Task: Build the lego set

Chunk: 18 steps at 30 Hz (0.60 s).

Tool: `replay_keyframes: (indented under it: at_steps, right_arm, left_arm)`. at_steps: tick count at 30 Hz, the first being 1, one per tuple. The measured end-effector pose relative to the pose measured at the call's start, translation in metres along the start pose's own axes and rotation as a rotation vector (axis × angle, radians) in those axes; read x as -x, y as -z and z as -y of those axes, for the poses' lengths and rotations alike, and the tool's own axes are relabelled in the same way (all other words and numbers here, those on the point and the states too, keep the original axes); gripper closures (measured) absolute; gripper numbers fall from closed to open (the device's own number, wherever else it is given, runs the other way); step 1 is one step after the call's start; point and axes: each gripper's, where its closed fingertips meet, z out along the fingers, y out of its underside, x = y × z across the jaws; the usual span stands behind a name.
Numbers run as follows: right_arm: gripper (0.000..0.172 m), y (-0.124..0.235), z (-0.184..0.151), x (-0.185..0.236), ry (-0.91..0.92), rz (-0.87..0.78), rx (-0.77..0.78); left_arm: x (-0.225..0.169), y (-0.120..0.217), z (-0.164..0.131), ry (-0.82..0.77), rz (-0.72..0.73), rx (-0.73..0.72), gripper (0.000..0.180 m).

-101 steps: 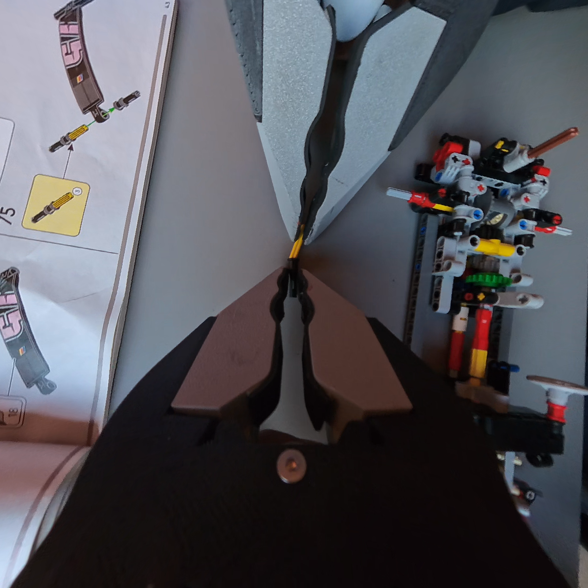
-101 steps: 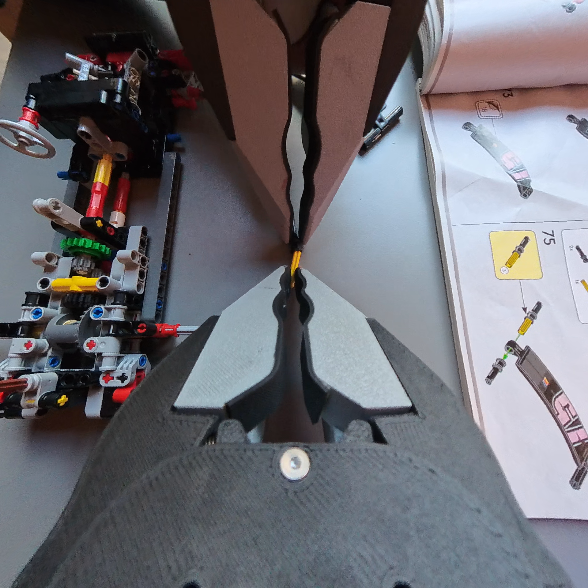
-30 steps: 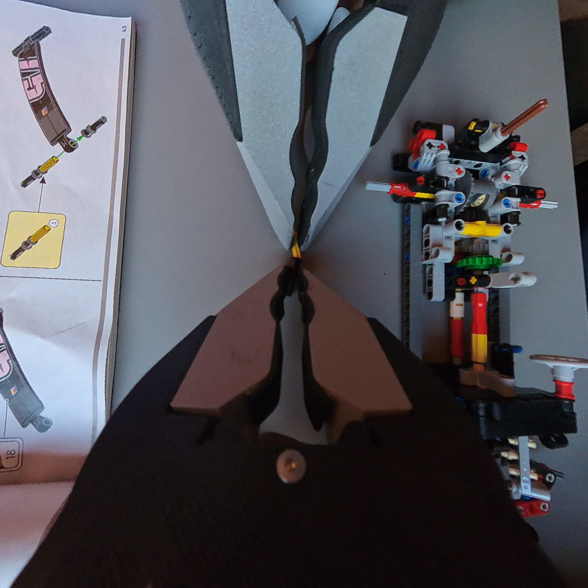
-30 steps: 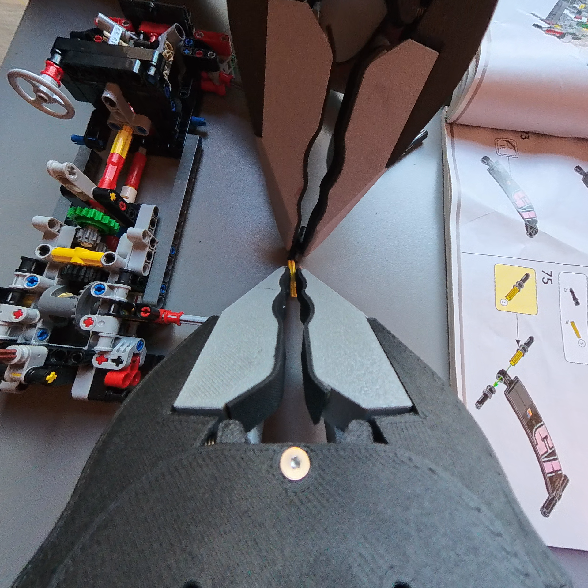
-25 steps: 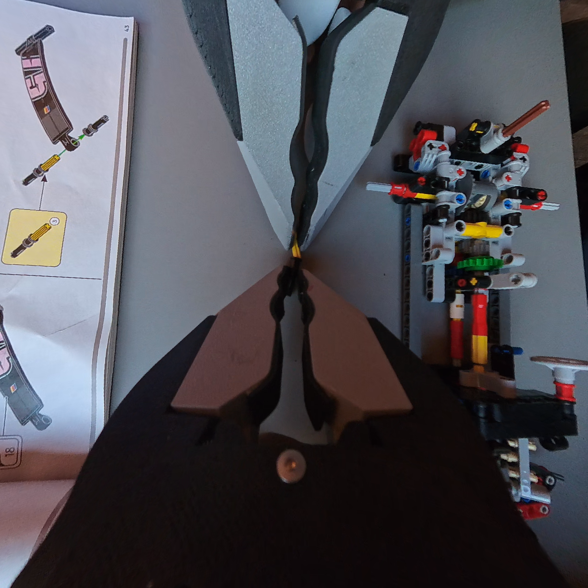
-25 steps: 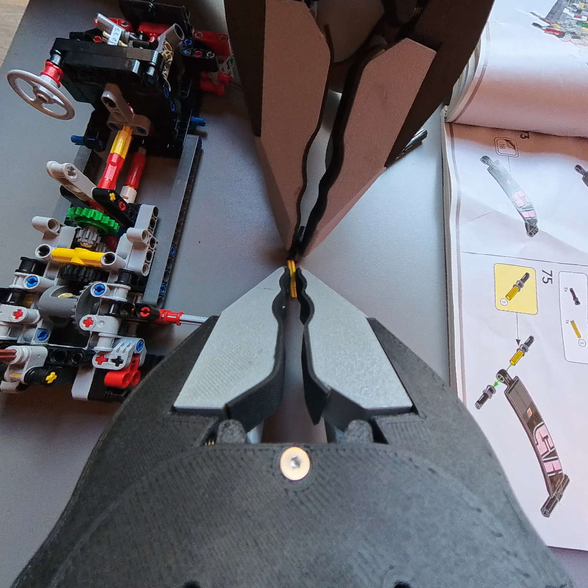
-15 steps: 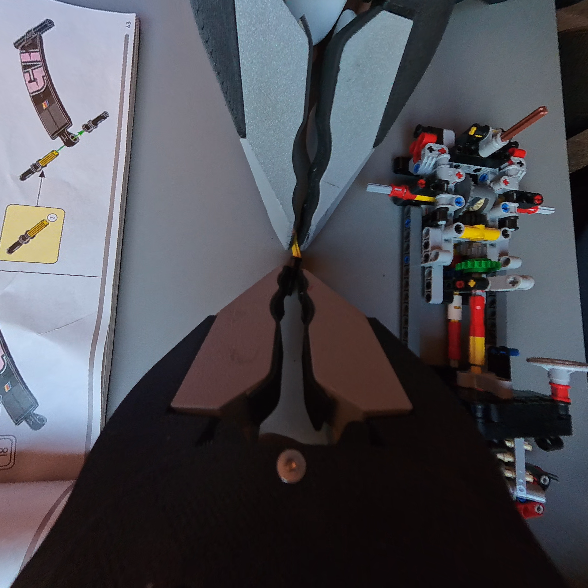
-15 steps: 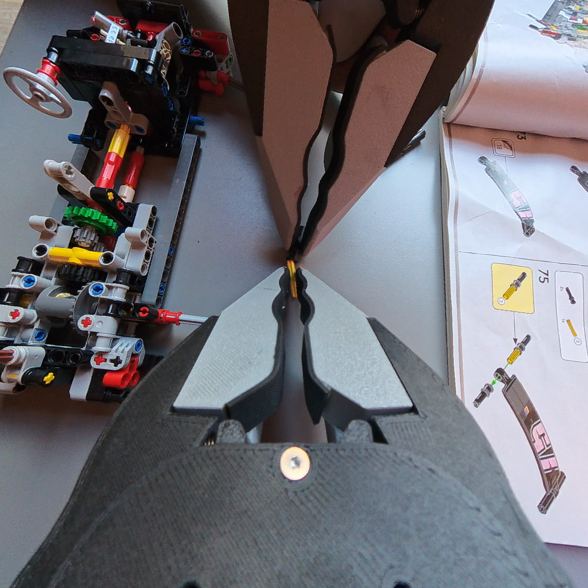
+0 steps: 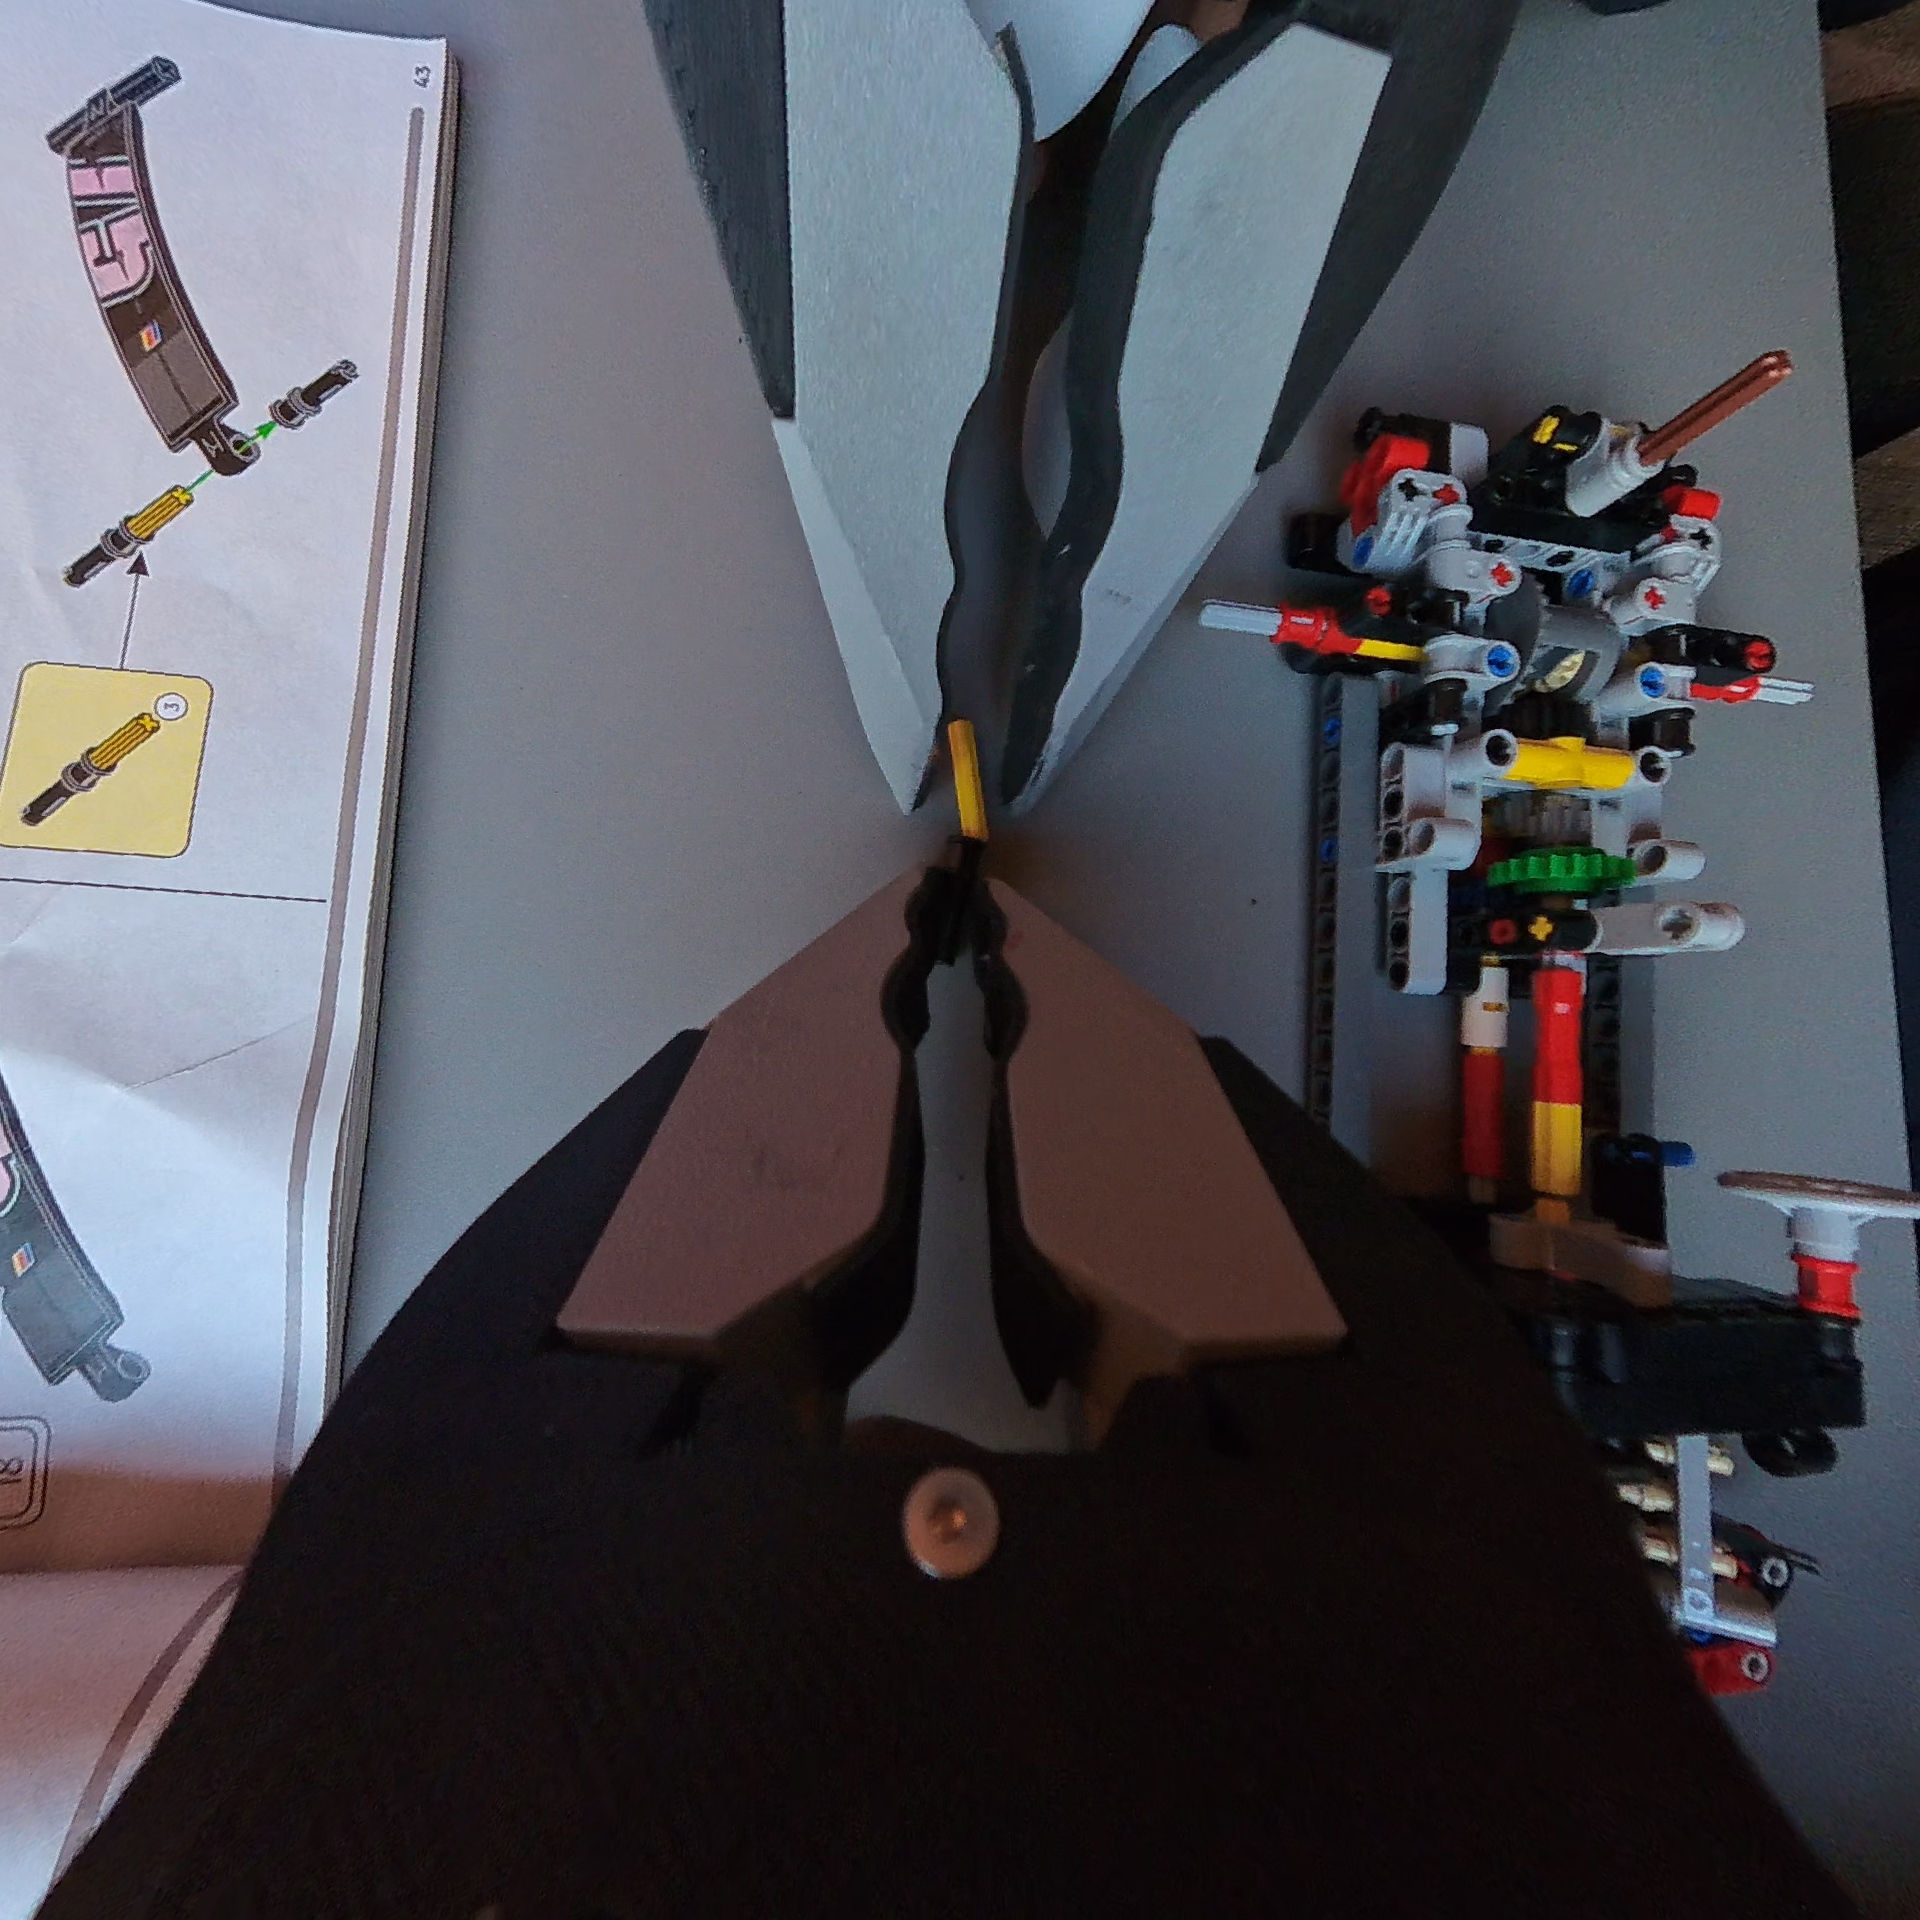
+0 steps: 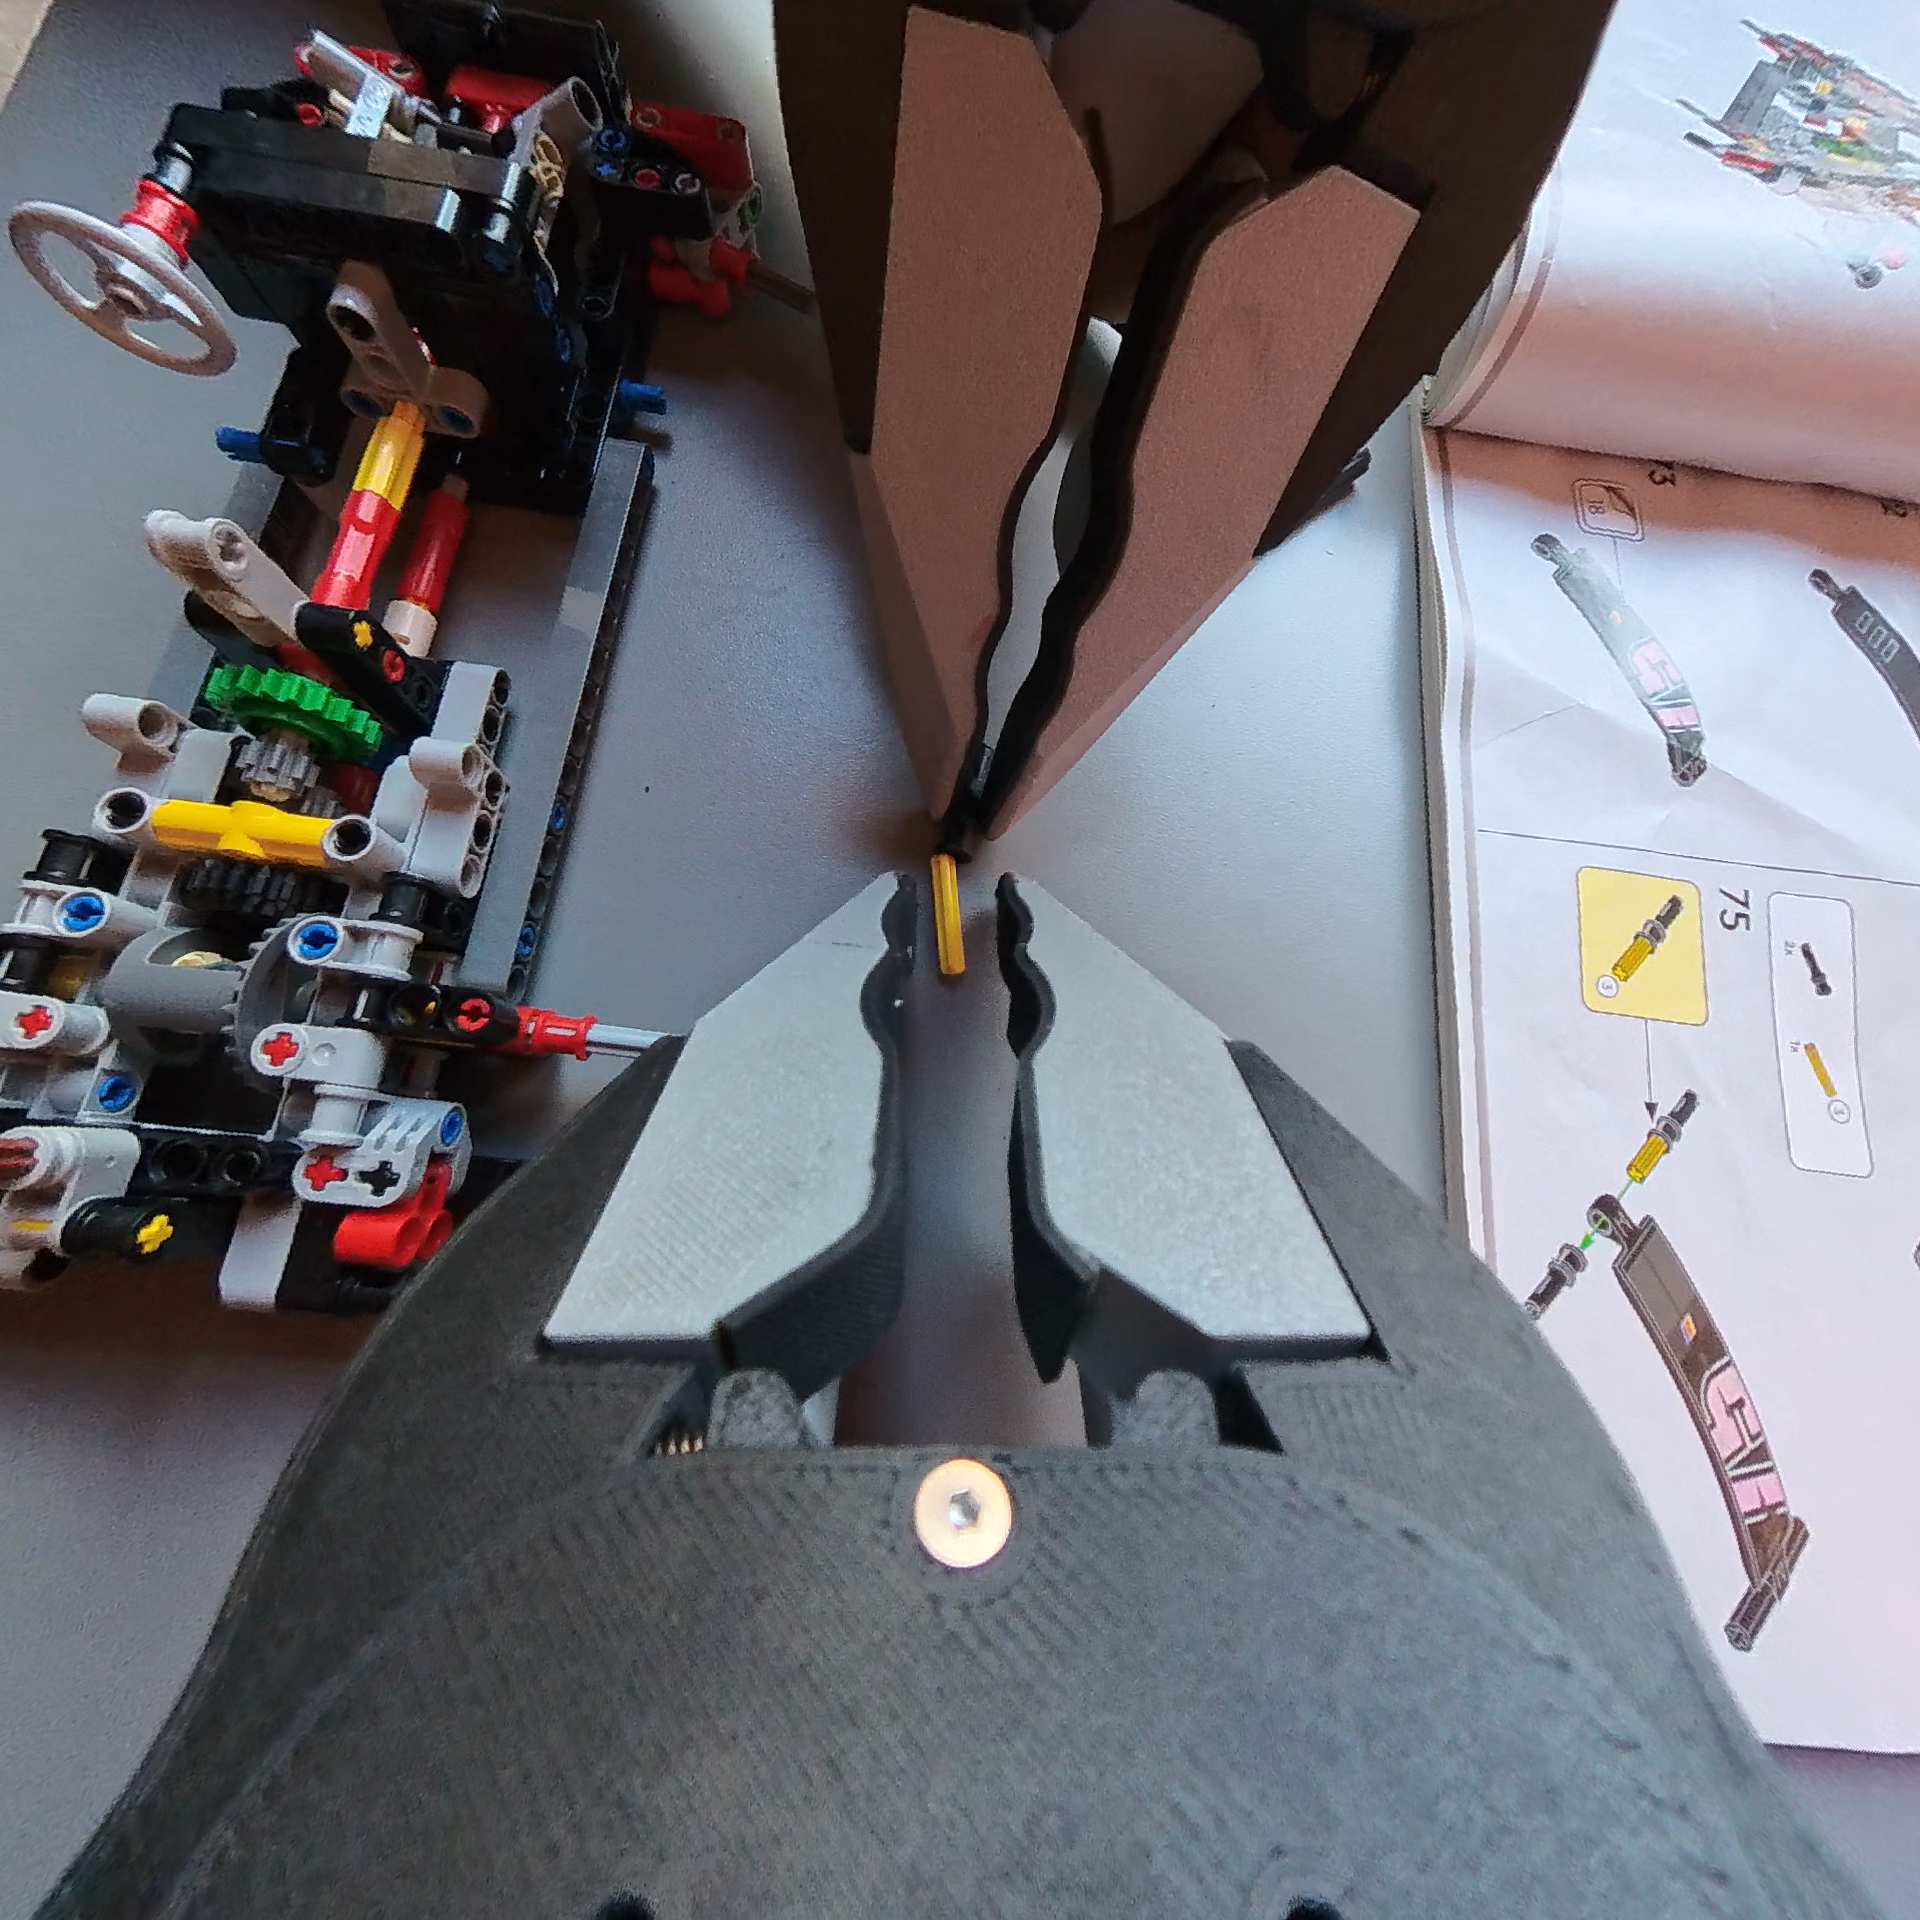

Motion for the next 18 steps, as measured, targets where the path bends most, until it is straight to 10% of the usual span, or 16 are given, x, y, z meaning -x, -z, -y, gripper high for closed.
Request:
replay_keyframes:
  at_steps: [18]
  right_arm:
    - [0.157,0.0012,-0.0011,-0.0004,-0.01,-0.001,0.0]
  left_arm:
    - [0.0,-0.0003,0.0003,0.004,-0.004,-0.006,0.179]
